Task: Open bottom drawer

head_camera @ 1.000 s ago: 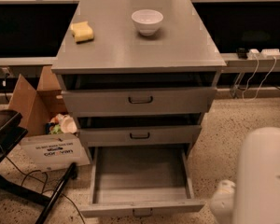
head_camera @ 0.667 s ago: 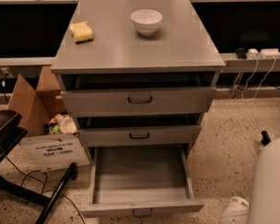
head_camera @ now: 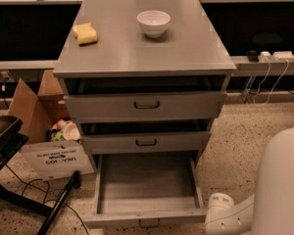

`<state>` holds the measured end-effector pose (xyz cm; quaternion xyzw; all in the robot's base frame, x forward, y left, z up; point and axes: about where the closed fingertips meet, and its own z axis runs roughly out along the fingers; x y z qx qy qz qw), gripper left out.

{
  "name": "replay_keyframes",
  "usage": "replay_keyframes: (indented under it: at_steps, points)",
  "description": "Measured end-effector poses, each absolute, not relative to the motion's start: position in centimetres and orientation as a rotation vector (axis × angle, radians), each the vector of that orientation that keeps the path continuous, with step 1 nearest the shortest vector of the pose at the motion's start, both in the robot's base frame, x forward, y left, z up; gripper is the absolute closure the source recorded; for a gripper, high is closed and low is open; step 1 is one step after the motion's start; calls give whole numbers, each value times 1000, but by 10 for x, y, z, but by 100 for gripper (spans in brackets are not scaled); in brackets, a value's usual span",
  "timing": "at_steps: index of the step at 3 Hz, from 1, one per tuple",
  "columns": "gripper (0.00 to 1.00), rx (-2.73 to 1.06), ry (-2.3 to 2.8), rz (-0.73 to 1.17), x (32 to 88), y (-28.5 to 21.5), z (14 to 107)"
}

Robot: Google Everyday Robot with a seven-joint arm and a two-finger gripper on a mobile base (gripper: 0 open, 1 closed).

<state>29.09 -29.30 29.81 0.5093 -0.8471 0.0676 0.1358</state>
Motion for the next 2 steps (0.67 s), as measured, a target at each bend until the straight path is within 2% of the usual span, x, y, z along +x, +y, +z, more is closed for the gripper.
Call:
replay_keyframes:
  at_steps: [1, 2]
  points:
    - [5, 1641, -2386, 331, 300, -246, 351]
    - [0, 1819, -2265, 479, 297, -191, 420]
